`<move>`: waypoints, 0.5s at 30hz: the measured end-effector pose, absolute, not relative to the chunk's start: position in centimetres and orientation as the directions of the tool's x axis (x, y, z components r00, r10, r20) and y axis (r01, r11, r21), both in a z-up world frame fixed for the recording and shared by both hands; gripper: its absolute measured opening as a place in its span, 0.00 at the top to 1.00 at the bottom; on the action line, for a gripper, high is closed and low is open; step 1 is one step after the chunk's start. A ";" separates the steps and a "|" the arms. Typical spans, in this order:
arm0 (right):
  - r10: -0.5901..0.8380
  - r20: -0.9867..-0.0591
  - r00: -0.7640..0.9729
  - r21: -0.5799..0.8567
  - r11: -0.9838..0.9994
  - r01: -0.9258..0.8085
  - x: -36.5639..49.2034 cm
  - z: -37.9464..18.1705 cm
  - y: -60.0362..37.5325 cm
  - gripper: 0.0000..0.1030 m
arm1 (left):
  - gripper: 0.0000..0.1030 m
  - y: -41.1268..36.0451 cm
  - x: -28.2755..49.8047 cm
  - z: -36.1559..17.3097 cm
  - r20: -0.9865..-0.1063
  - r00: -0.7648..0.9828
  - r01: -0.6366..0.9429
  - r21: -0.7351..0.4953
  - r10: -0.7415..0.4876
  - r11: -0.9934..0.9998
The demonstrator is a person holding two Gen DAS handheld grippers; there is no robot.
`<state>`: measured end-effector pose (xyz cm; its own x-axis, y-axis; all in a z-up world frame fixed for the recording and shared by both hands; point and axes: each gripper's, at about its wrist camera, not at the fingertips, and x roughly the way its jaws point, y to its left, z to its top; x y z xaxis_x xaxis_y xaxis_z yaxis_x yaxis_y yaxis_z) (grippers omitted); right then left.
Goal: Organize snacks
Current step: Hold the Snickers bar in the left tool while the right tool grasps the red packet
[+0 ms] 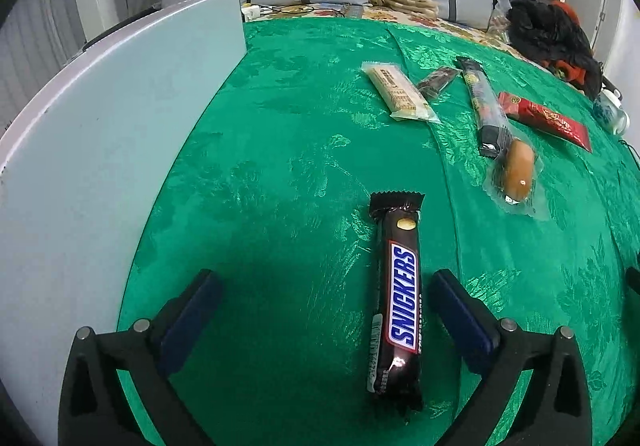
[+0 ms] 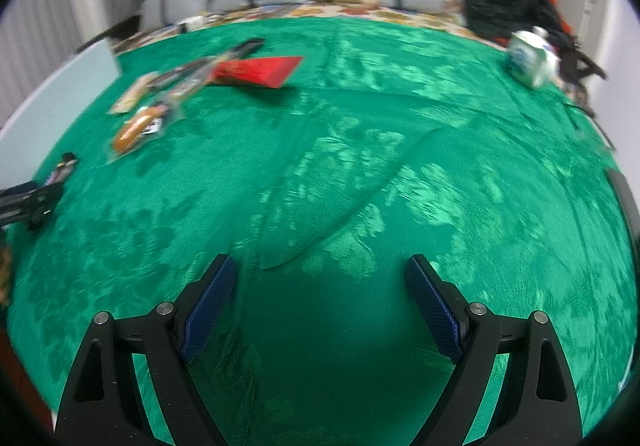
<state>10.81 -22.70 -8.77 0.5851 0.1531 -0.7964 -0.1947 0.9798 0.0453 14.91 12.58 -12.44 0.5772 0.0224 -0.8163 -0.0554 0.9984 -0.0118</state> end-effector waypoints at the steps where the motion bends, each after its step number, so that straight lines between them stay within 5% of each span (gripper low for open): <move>1: 0.192 -0.790 0.582 0.073 0.972 -0.222 11.2 -8.4 -22.9 0.17 | 0.00 12.6 14.8 -12.4 -0.816 0.577 -0.055 -0.012 0.022 0.998; 9: 0.228 -0.792 0.567 -0.093 0.872 -0.480 21.4 -2.1 -16.7 0.15 | 0.00 12.6 14.8 -12.5 -0.816 0.577 -0.055 -0.012 0.022 0.998; 15: 0.050 -0.904 0.425 -0.228 0.785 -0.576 29.4 -6.0 -10.3 0.18 | 0.00 12.6 14.9 -12.5 -0.816 0.577 -0.055 -0.012 0.022 0.998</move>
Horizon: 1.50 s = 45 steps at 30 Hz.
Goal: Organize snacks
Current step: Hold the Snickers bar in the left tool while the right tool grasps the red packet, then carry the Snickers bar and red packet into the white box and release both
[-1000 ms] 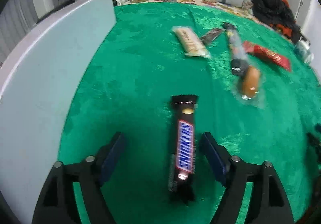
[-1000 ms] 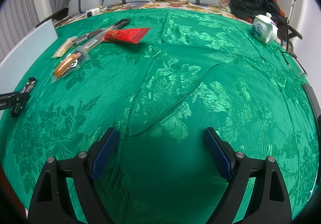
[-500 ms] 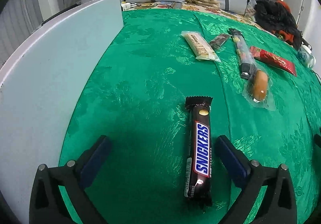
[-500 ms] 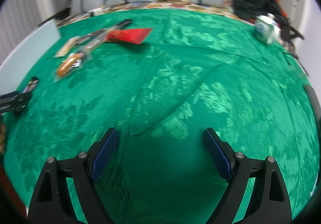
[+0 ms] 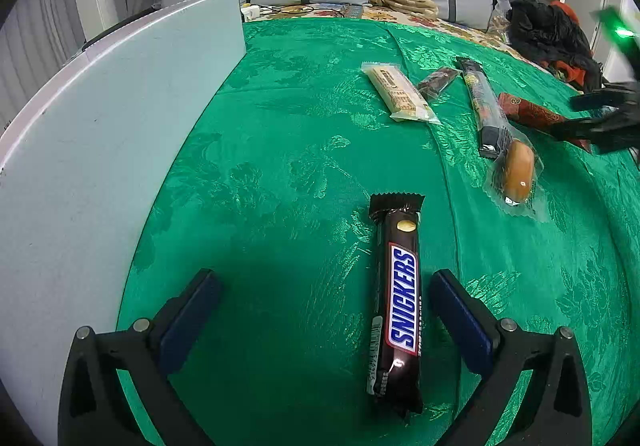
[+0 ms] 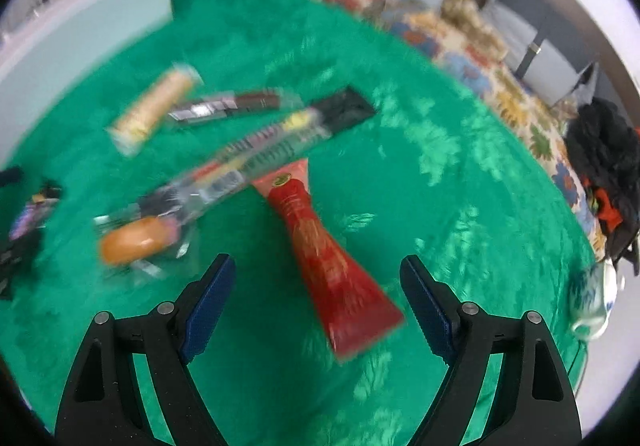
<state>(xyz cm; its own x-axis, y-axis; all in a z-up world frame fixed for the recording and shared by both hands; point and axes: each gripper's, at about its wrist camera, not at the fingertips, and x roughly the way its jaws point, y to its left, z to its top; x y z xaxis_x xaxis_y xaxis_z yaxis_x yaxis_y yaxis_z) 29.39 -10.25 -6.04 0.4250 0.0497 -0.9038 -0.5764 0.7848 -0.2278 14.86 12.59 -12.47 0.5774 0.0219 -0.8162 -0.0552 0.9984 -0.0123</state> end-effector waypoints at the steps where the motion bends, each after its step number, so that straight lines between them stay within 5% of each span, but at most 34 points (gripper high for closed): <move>1: 0.031 -0.907 0.420 -0.237 0.786 -0.570 29.9 -6.5 -9.9 0.23 | 0.00 12.6 14.8 -12.5 -0.816 0.577 -0.055 -0.012 0.022 0.998; 2: 0.028 -0.914 0.406 -0.227 0.793 -0.565 30.5 -7.0 -9.8 0.31 | 0.00 12.6 14.9 -12.5 -0.816 0.577 -0.055 -0.013 0.021 0.998; 3: 0.027 -0.928 0.372 -0.200 0.807 -0.555 31.1 -7.5 -9.9 0.69 | 0.00 12.6 14.9 -12.5 -0.816 0.577 -0.055 -0.013 0.021 0.998; 4: 0.027 -0.942 0.335 -0.168 0.824 -0.541 31.3 -7.9 -10.4 0.84 | 0.00 12.6 14.9 -12.5 -0.816 0.577 -0.055 -0.012 0.022 0.998; 15: 0.429 -0.850 0.306 0.358 0.896 -0.261 21.5 -5.5 -20.6 0.87 | 0.00 12.3 15.1 -12.4 -0.816 0.577 -0.054 -0.009 0.024 0.998; 23: 0.582 -0.714 0.389 0.588 0.800 -0.118 12.4 -6.0 -24.1 0.87 | 0.01 12.1 15.1 -12.3 -0.824 0.566 -0.043 -0.001 0.024 0.999; 25: 0.597 -0.697 0.398 0.615 0.782 -0.098 10.8 -5.9 -24.1 0.87 | 0.16 11.9 15.2 -11.9 -0.838 0.545 -0.020 -0.010 0.002 1.000; 27: 0.600 -0.692 0.400 0.621 0.778 -0.094 9.5 -5.9 -24.0 0.87 | 0.66 11.0 15.0 -11.2 -0.845 0.535 0.018 -0.013 -0.021 1.000; 28: 0.600 -0.693 0.400 0.620 0.779 -0.094 9.0 -5.9 -23.9 0.87 | 0.81 10.4 15.0 -10.9 -0.852 0.522 0.047 -0.013 -0.036 0.999; 32: 0.593 -0.699 0.400 0.617 0.783 -0.084 8.5 -5.8 -23.4 0.87 | 0.84 10.9 14.4 -10.6 -0.860 0.490 0.042 -0.137 -0.140 0.990; 39: 0.668 -0.634 0.390 0.660 0.730 -0.178 9.9 -1.8 -17.9 0.87 | 0.84 16.3 8.9 -3.9 -0.736 0.600 -0.033 -0.416 -0.315 0.909; 45: 0.819 -0.501 0.279 0.715 0.573 -0.399 11.8 5.2 -3.4 0.87 | 0.84 25.8 5.2 3.0 -0.693 0.702 -0.125 -0.348 -0.165 0.929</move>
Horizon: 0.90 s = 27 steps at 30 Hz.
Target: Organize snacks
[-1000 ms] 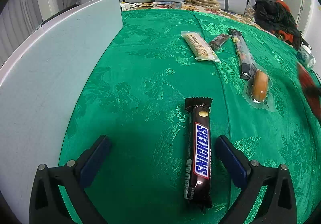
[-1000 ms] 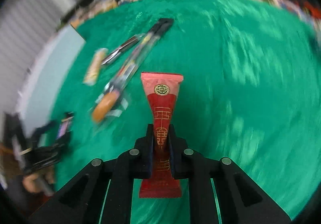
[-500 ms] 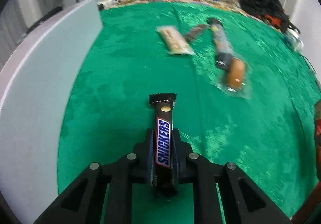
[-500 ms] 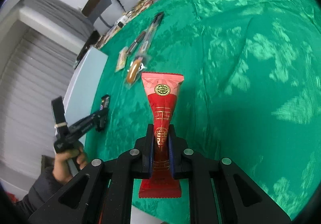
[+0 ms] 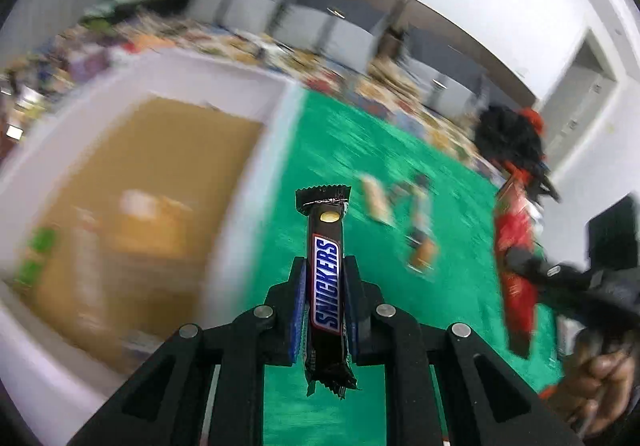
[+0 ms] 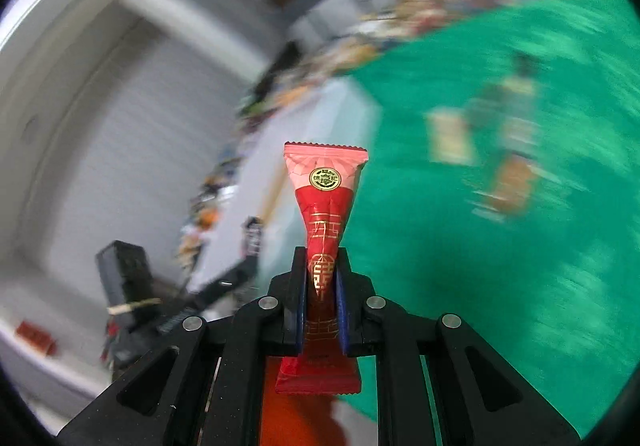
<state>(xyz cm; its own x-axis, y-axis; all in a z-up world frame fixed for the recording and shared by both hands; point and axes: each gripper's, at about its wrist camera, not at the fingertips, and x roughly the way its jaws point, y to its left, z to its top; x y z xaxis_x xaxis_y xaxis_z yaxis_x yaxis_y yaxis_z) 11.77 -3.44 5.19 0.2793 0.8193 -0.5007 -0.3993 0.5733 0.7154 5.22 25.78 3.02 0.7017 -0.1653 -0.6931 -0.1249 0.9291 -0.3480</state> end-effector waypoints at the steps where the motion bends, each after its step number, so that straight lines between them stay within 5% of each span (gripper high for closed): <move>1: 0.840 -0.482 0.249 0.718 0.542 -0.437 11.8 6.4 -0.5 0.87 | 0.84 27.7 5.0 3.5 -0.697 0.706 -0.157 -0.326 -0.124 0.932; 5: 0.870 -0.467 0.160 0.690 0.471 -0.549 11.7 9.3 11.4 0.85 | 0.84 36.3 5.0 3.3 -0.741 0.669 -0.326 -0.222 0.059 0.919; 6: 0.875 -0.463 0.141 0.693 0.457 -0.558 12.0 9.5 13.8 0.79 | 0.74 37.8 5.1 2.8 -0.751 0.654 -0.363 -0.199 0.096 0.910; 7: 0.875 -0.470 0.118 0.701 0.451 -0.552 12.3 9.5 16.0 0.63 | 0.62 39.1 5.3 2.3 -0.762 0.634 -0.400 -0.174 0.135 0.900; 8: 0.872 -0.480 0.099 0.710 0.452 -0.540 12.8 9.2 18.0 0.51 | 0.30 40.6 5.3 1.8 -0.780 0.597 -0.453 -0.135 0.188 0.881; 9: 0.868 -0.486 0.104 0.710 0.462 -0.532 13.0 9.1 18.8 0.41 | 0.17 41.5 4.5 1.5 -0.782 0.584 -0.478 -0.116 0.217 0.870; 13: 0.849 -0.499 0.176 0.681 0.510 -0.526 13.0 7.5 16.6 0.35 | 0.16 42.8 0.9 0.8 -0.760 0.601 -0.514 -0.130 0.248 0.848; 17: 0.647 -0.678 0.349 0.413 0.728 -0.547 12.6 1.7 9.1 0.32 | 0.16 39.5 -0.5 1.1 -0.736 0.647 -0.461 -0.172 0.197 0.871; 21: 0.342 -0.816 0.465 0.144 0.900 -0.411 12.5 -5.0 -2.1 0.33 | 0.14 31.8 0.0 2.4 -0.707 0.706 -0.283 -0.224 0.044 0.932; 24: 0.208 -0.829 0.518 0.071 0.960 -0.272 12.5 -6.8 -10.3 0.33 | 0.00 25.2 1.0 2.8 -0.690 0.721 -0.160 -0.249 -0.059 0.955; 27: 0.100 -0.817 0.567 -0.001 0.985 -0.174 12.8 -7.3 -15.6 0.33 | 0.00 18.7 3.3 1.2 -0.703 0.692 -0.043 -0.267 -0.164 0.963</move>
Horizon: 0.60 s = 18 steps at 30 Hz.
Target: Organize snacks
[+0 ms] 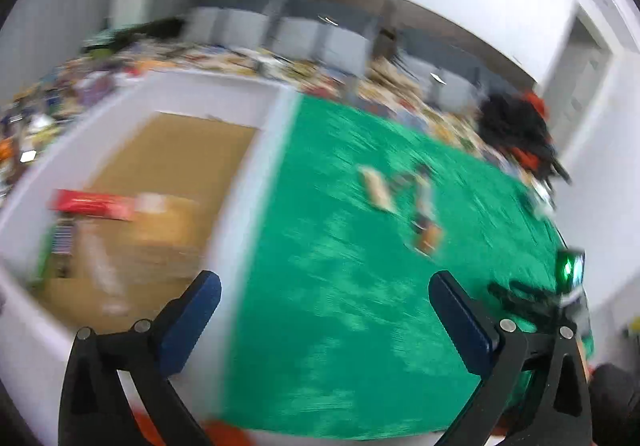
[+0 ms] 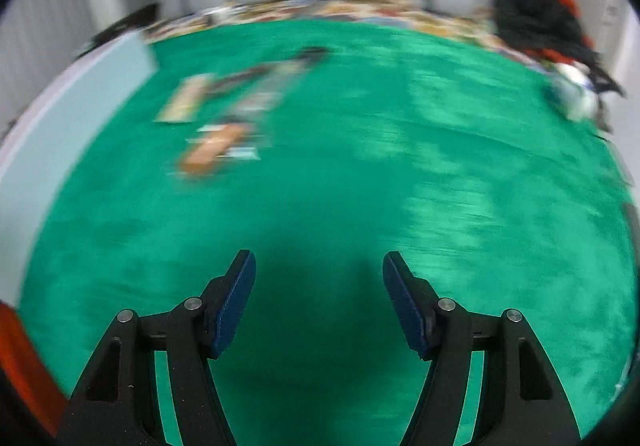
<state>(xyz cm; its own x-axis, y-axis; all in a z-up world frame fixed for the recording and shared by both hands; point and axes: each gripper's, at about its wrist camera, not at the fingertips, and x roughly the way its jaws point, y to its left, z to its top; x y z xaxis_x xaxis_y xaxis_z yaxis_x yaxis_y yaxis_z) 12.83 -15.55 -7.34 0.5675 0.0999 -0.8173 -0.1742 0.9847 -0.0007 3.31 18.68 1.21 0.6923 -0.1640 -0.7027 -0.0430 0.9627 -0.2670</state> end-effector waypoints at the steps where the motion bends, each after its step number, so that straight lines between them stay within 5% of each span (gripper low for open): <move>1: 0.069 -0.814 0.576 -0.020 0.989 -0.147 13.0 -7.7 -17.1 0.33 | 0.00 16.9 4.5 0.2 -0.729 0.663 -0.028 -0.253 -0.171 0.967; 9: 0.057 -0.795 0.604 -0.008 0.994 -0.105 11.6 -8.7 -22.3 0.27 | 0.00 8.8 11.9 -8.1 -0.847 0.520 -0.018 -0.142 -0.112 0.990; 18: 0.034 -0.803 0.595 -0.010 0.997 -0.071 11.5 -9.1 -22.4 0.16 | 0.00 9.7 15.8 -12.3 -0.845 0.535 -0.027 -0.012 0.004 1.000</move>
